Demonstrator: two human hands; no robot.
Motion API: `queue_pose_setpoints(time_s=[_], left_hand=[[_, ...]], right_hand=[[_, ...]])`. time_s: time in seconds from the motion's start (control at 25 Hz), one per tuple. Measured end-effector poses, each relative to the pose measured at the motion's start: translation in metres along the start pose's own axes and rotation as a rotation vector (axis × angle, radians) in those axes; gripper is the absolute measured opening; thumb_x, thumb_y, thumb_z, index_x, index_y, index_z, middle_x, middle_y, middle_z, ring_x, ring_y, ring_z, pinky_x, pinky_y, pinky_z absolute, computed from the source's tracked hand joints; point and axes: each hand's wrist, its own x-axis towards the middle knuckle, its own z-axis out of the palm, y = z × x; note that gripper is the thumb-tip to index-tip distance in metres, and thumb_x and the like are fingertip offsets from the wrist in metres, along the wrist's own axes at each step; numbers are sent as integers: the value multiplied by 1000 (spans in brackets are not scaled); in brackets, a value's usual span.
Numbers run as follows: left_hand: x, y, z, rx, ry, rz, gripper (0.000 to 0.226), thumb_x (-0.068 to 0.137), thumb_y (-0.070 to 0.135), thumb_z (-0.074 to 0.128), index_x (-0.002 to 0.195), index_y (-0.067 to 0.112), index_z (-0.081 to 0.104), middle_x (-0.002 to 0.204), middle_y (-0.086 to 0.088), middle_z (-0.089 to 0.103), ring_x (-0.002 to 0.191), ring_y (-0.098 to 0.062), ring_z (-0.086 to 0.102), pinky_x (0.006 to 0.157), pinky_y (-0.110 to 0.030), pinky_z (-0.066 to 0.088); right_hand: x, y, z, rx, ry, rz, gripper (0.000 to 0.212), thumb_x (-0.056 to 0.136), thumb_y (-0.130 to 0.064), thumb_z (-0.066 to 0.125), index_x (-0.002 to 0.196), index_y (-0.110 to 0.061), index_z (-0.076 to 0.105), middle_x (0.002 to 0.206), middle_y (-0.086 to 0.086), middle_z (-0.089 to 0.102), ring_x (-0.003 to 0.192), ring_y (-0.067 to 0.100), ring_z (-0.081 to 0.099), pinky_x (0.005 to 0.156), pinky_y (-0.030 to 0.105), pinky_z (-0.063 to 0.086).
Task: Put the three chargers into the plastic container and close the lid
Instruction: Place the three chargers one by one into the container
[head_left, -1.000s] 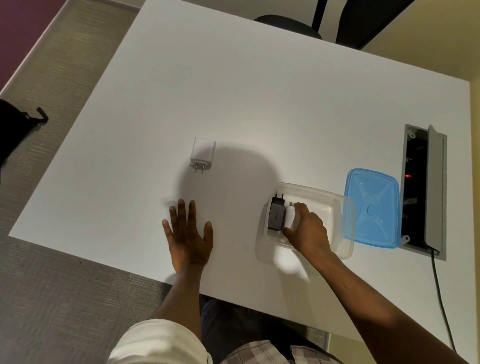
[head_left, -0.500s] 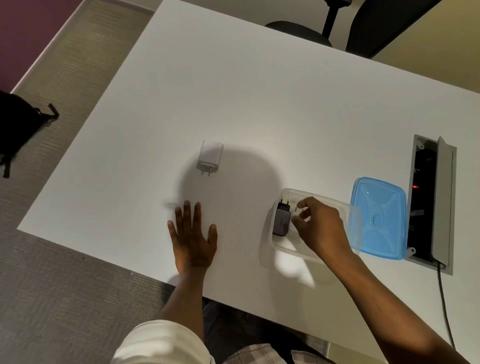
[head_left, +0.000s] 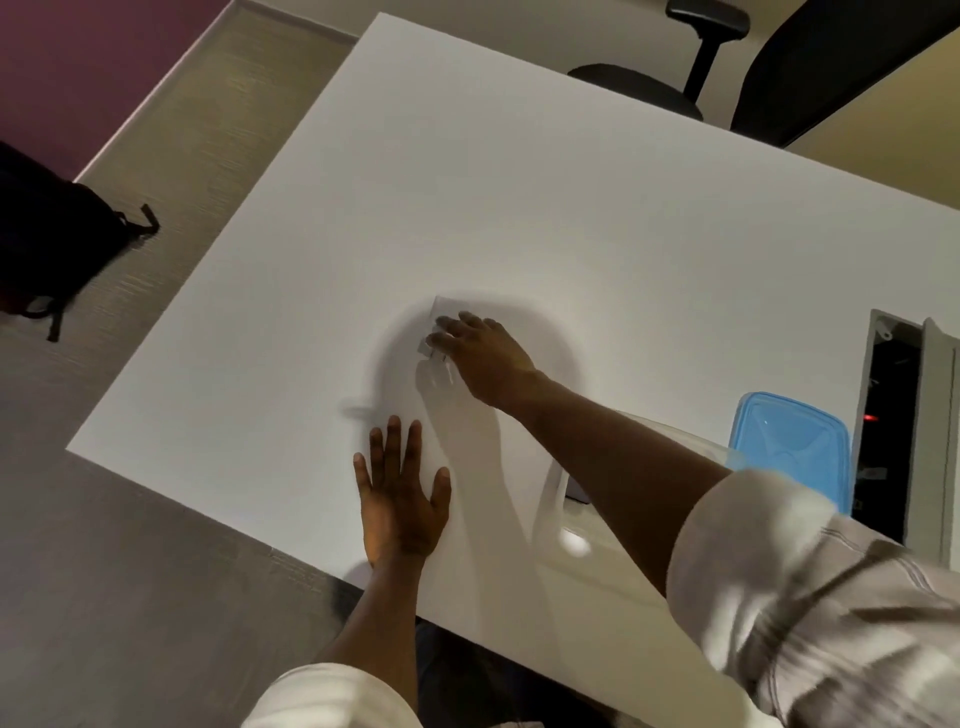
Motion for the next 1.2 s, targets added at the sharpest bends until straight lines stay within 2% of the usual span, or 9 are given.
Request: queue_pose_setpoints(time_s=[0.12,0.2,0.32,0.4,0.48,0.6,0.8,1.04,1.2], left_hand=[[0,-1,2,-29,1,-11,71,96,62,22,157,35,-3,168,6,1,156,-19,-4,125,-47,-4],[0,-1,2,-24,-5,-10,71,96,62,23,157,35,-2,168,6,0,156,-19,-5,125,-46,-4],[1,0,1,-27,-4,-1,71,96,61,24,158,32,3,168,4,3,156,-21,-2,126,-48,2],[1,1,0,-21,6,6,70,96,59,25,158,31,7,168,2,6,156,-23,1,126,-51,8],[1,2,0,-13,16,7,70,96,58,25,158,29,11,168,0,9,156,-25,5,125,-53,13],[1,3,-1,7,20,11,70,96,58,23,158,28,12,168,-1,10,155,-27,7,124,-54,15],[1,1,3,8,29,16,70,96,56,29,158,27,15,168,-2,12,155,-26,7,124,-54,15],[0,0,7,-18,68,45,71,96,56,35,157,26,17,167,-3,13,155,-28,8,125,-55,11],[0,-1,4,-16,57,47,71,96,58,32,157,26,17,167,-3,13,155,-28,8,125,-53,7]], right_hand=[[24,6,2,-121,-127,14,60,98,-11,42,152,-26,23,165,6,9,149,32,14,118,55,16],[30,4,0,-206,-112,52,59,95,-14,48,150,-22,27,160,9,20,142,34,28,110,52,29],[26,-2,-2,-203,66,211,50,85,-10,64,132,-8,47,130,13,52,111,32,58,88,42,44],[19,-3,2,-153,91,308,37,85,-9,65,120,-1,54,113,14,61,96,31,65,78,37,47],[11,0,7,-50,82,396,36,86,-22,67,113,0,56,103,14,65,91,31,66,74,36,48],[1,5,15,19,76,419,60,77,-37,76,121,-6,51,112,11,59,98,29,60,80,38,49],[-9,10,31,116,-39,278,87,77,-32,75,148,-24,24,124,15,50,106,32,56,85,43,52],[-33,-14,41,201,-74,338,82,72,-43,76,140,-27,33,121,15,51,99,33,61,82,42,54],[-62,-31,34,289,50,382,81,71,-46,74,138,-26,34,119,15,53,95,32,62,77,38,54]])
